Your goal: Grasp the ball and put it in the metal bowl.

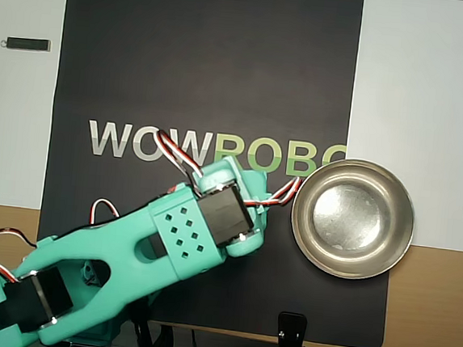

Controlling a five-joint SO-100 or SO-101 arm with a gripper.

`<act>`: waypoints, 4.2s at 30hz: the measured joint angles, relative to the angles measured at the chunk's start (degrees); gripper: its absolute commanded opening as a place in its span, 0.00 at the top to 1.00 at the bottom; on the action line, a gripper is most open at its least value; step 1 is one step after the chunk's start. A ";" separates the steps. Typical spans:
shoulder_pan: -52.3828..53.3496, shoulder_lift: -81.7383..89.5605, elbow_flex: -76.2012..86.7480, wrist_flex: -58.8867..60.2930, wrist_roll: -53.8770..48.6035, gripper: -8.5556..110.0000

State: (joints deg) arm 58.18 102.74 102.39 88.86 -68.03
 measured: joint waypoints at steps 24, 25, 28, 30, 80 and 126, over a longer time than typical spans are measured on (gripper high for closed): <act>6.94 -18.46 -20.65 0.18 34.37 0.72; 6.86 -19.16 -21.71 0.35 35.07 0.72; 8.61 -20.92 -25.14 0.44 37.44 0.72; 9.14 -22.41 -27.25 0.53 38.67 0.72; 12.48 -44.47 -50.54 -0.09 42.28 0.71; 13.18 -44.47 -50.54 -0.09 42.10 0.47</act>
State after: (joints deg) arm 71.37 58.27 51.86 88.77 -25.93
